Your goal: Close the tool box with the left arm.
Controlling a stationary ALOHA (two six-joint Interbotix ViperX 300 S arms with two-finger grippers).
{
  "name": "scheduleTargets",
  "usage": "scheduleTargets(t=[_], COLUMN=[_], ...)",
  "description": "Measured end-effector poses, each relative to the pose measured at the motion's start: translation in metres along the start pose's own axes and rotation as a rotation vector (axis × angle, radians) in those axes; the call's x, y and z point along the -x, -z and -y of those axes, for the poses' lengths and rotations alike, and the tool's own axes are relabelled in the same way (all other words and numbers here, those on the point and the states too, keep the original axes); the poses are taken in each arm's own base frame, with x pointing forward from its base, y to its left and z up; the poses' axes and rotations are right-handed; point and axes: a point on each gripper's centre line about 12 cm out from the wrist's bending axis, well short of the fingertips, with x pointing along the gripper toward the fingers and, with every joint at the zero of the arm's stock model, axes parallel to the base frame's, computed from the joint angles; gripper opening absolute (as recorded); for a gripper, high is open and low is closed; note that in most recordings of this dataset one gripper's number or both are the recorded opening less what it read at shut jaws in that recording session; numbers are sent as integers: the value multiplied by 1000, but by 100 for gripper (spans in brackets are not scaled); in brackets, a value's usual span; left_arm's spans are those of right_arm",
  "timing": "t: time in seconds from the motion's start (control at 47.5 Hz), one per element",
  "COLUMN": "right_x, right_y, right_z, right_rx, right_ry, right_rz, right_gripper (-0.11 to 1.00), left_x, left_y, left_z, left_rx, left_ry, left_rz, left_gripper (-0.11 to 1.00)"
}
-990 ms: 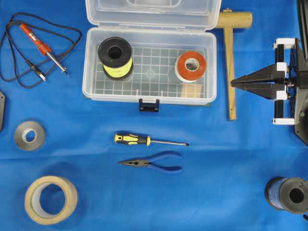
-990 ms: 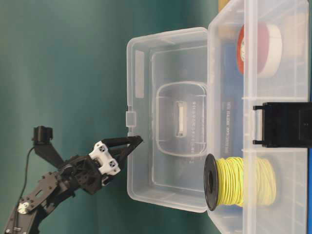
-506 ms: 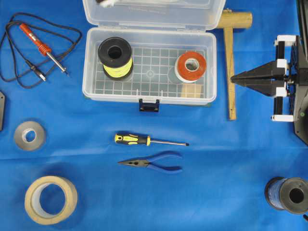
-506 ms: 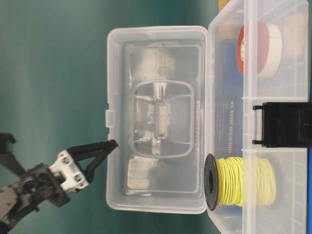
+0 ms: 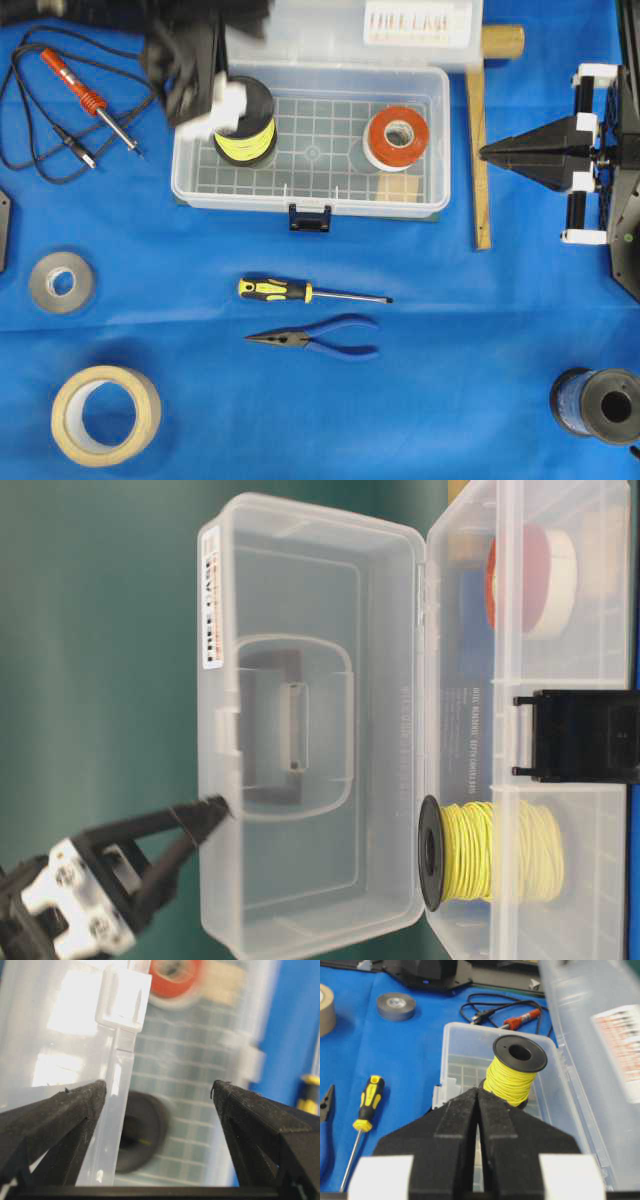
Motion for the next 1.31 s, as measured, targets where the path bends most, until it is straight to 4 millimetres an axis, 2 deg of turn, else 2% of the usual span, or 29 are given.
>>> scheduleTargets(t=[0.211,0.337,0.485,0.59,0.801,0.969,1.138,1.201,1.306], right_x=[0,0,0,0,0,0,0,0,0], right_y=[-1,0,-1,-1,-2,-2,-3,-2,-3], right_z=[0,0,0,0,0,0,0,0,0], right_rx=[-1,0,0,0,0,0,-2,-2,-2], right_ry=[-1,0,0,0,2,0,0,0,0], right_rz=[2,0,2,3,14,17,20,20,25], right_gripper=[0,0,0,0,0,0,0,0,0], left_x=[-9,-8,4,16,52,86,117,123,121], left_y=[14,20,20,20,23,43,76,93,122], left_z=[39,63,95,107,103,94,85,82,78], left_rx=[-2,-12,-50,-76,-79,-67,-48,-43,-35], left_ry=[60,93,144,166,178,187,201,204,206], left_rz=[-51,-62,-39,-12,147,340,552,622,710], left_gripper=[87,87,87,87,86,86,86,86,86])
